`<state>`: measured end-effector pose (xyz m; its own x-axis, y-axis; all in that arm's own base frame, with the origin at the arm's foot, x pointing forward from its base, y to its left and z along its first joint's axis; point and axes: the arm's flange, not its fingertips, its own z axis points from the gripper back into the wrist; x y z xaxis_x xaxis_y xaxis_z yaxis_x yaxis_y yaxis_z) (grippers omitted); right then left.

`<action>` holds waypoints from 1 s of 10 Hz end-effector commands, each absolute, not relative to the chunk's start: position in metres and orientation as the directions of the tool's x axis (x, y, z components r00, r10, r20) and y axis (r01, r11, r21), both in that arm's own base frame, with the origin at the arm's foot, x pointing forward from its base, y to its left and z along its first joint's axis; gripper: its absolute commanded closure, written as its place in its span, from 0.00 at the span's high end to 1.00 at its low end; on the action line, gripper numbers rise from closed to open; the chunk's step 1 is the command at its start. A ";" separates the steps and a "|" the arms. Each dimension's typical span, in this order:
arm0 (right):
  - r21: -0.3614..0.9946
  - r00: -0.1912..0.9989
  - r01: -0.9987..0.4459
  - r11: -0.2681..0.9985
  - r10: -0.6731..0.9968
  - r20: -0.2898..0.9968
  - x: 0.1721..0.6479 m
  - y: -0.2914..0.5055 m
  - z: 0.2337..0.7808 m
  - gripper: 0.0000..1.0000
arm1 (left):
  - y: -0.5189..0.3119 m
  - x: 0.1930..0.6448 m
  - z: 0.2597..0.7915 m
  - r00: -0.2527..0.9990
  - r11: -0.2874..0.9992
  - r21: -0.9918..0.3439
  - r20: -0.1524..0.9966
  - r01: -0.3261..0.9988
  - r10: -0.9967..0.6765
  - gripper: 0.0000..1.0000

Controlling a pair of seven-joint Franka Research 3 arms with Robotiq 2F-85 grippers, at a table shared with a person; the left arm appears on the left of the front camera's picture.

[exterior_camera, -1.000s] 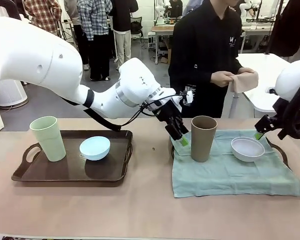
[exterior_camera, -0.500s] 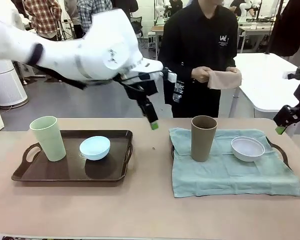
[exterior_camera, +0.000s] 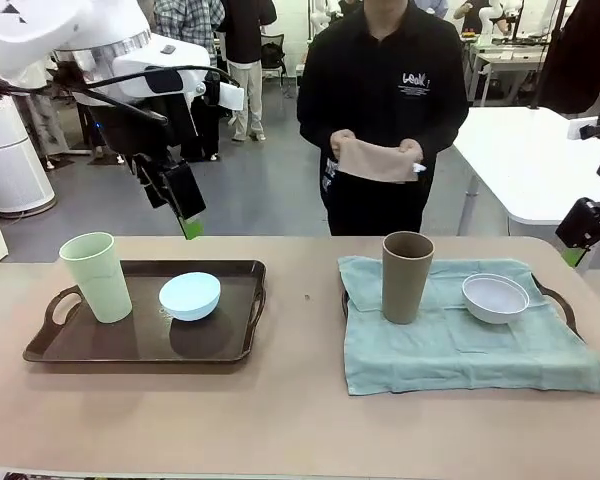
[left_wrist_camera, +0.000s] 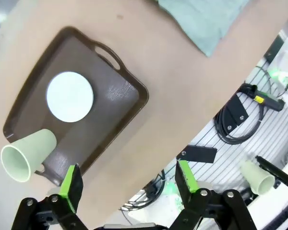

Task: Set up a tray with a mat and arrange the tableware.
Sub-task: Place the Picnic Bowl and Reusable plastic cup back onto the Handle tray in front of the human's position, then pick up the Picnic Bowl and Reusable plastic cup from the Handle tray in front of the human's position and hold them in the air.

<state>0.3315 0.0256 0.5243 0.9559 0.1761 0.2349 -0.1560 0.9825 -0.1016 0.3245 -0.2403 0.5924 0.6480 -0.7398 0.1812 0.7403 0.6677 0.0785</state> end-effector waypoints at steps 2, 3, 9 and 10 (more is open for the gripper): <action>-0.107 0.960 -0.154 0.982 0.175 0.220 0.336 0.026 0.518 1.00 | -0.267 0.351 0.572 0.627 0.643 0.070 0.165 0.762 -0.761 1.00; -0.107 0.960 -0.154 0.982 0.175 0.220 0.336 0.026 0.518 1.00 | -0.267 0.351 0.572 0.627 0.643 0.070 0.165 0.762 -0.761 1.00; 0.128 0.960 -0.161 0.979 0.125 0.250 0.303 0.028 0.559 1.00 | -0.233 0.351 0.597 0.720 0.739 -0.008 0.231 0.673 -0.654 1.00; 0.277 0.950 -0.180 0.944 0.093 0.298 0.287 0.030 0.585 1.00 | -0.192 0.353 0.615 0.807 0.810 -0.152 0.304 0.566 -0.507 1.00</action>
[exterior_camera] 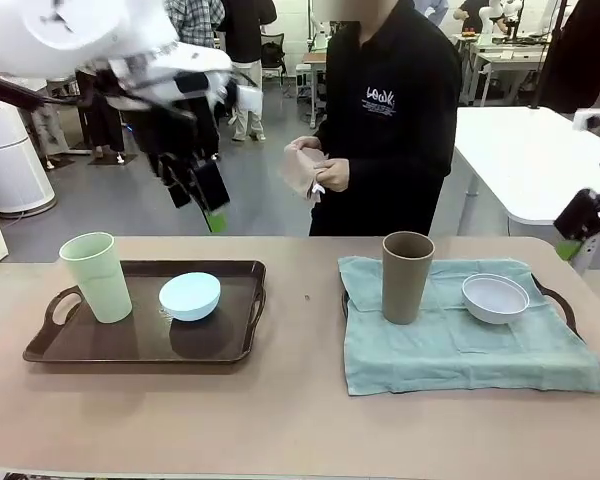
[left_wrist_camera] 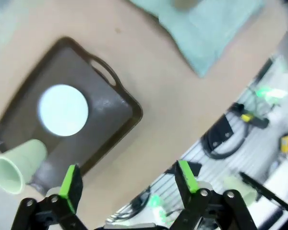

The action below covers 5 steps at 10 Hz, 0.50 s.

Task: Set up a tray with a mat and arrange the tableware.
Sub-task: Pick up the Picnic Bowl and Reusable plastic cup from the Handle tray in front of the human's position and hold them in the air.

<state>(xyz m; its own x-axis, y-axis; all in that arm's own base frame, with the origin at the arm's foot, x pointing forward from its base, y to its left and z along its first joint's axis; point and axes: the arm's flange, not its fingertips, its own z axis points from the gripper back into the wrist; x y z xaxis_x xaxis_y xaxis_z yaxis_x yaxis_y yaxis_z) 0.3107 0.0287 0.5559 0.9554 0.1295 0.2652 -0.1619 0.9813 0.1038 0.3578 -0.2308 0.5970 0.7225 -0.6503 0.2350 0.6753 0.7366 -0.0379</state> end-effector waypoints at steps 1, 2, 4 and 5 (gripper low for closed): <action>0.381 0.935 -0.248 0.891 0.118 0.334 0.280 0.034 0.594 1.00 | -0.153 0.354 0.618 0.836 0.806 -0.280 0.357 0.521 -0.417 1.00; 0.450 0.935 -0.257 0.855 0.103 0.339 0.283 0.035 0.592 1.00 | -0.108 0.352 0.609 0.866 0.799 -0.379 0.378 0.467 -0.327 1.00; 0.590 0.973 -0.180 0.787 0.054 0.225 0.297 0.037 0.584 1.00 | -0.054 0.345 0.585 0.867 0.626 -0.604 0.399 0.493 -0.298 1.00; 0.443 0.937 -0.233 0.866 0.077 0.341 0.275 0.037 0.607 1.00 | -0.096 0.356 0.621 0.869 0.784 -0.399 0.351 0.475 -0.348 1.00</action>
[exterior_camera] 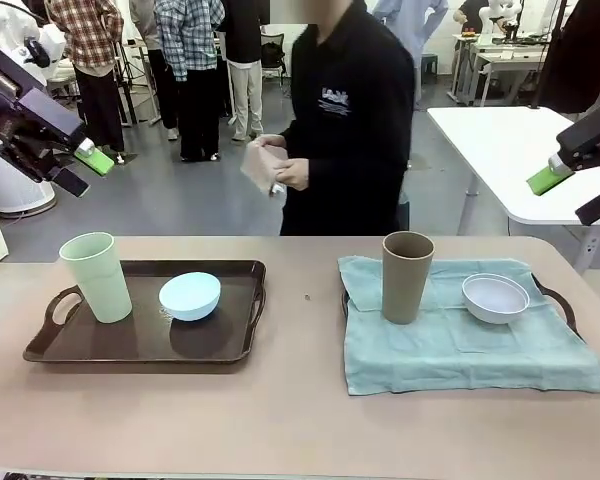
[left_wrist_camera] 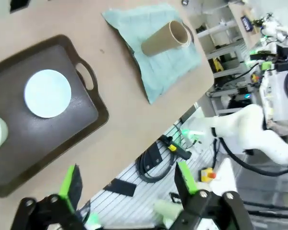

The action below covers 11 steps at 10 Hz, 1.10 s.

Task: Set up a tray with a mat and arrange the tableware.
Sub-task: Pick up the Picnic Bowl and Reusable plastic cup from the Handle tray in front of the human's position and hold them in the air.

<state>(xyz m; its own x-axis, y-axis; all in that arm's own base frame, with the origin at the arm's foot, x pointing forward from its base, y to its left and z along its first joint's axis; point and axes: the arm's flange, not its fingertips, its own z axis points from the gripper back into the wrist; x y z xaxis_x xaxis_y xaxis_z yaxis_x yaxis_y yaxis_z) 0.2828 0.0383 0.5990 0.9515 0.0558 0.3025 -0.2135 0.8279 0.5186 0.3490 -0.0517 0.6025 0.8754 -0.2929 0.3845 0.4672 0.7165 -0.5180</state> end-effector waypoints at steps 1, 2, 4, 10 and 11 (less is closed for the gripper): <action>0.443 0.937 -0.233 0.866 0.077 0.341 0.275 0.037 0.607 1.00 | -0.096 0.356 0.621 0.869 0.784 -0.399 0.351 0.475 -0.348 1.00; 0.519 0.952 -0.213 0.828 0.056 0.303 0.283 0.038 0.599 1.00 | -0.052 0.349 0.602 0.875 0.717 -0.518 0.384 0.467 -0.293 1.00; 0.886 0.985 -0.171 0.430 0.055 0.163 0.291 0.014 0.596 1.00 | -0.046 0.346 0.603 0.840 0.484 -0.687 0.466 0.542 -0.279 1.00; 0.985 0.983 0.167 0.048 -0.083 -0.163 0.281 -0.055 0.508 1.00 | 0.085 0.298 0.487 0.997 0.165 -0.986 0.035 0.023 0.065 1.00; 0.975 0.979 0.190 0.113 -0.094 -0.180 0.280 -0.051 0.503 1.00 | 0.093 0.292 0.489 0.992 0.227 -0.974 0.005 -0.025 0.128 1.00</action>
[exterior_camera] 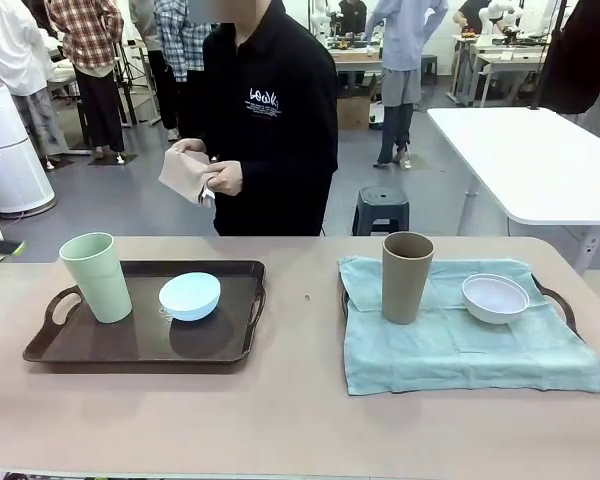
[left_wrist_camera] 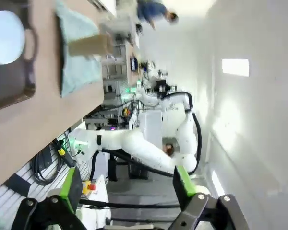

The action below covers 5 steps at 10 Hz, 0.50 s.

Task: Set up a tray with a mat and arrange the tableware.
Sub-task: Pick up the Picnic Bowl and Reusable plastic cup from the Handle tray in front of the human's position and hold them in the air.

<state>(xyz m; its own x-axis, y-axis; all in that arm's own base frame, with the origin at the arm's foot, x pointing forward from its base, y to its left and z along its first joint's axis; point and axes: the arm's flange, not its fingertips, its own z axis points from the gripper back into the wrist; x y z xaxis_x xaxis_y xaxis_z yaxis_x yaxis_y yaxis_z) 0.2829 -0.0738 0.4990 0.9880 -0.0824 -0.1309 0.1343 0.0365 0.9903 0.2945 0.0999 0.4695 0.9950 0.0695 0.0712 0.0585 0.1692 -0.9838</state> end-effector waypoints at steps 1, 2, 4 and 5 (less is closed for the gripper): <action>0.998 0.997 0.060 0.013 -0.054 -0.060 0.276 -0.071 0.517 1.00 | 0.083 0.298 0.485 0.984 0.152 -0.972 0.179 0.177 -0.001 1.00; 0.998 0.997 0.060 0.013 -0.054 -0.060 0.276 -0.071 0.517 1.00 | 0.083 0.298 0.485 0.984 0.152 -0.972 0.179 0.177 -0.001 1.00; 0.998 0.997 0.060 0.013 -0.054 -0.060 0.276 -0.071 0.517 1.00 | 0.083 0.298 0.485 0.984 0.152 -0.972 0.179 0.177 -0.001 1.00; 0.998 0.997 0.060 0.013 -0.054 -0.060 0.276 -0.071 0.517 1.00 | 0.083 0.298 0.485 0.984 0.152 -0.972 0.179 0.177 -0.001 1.00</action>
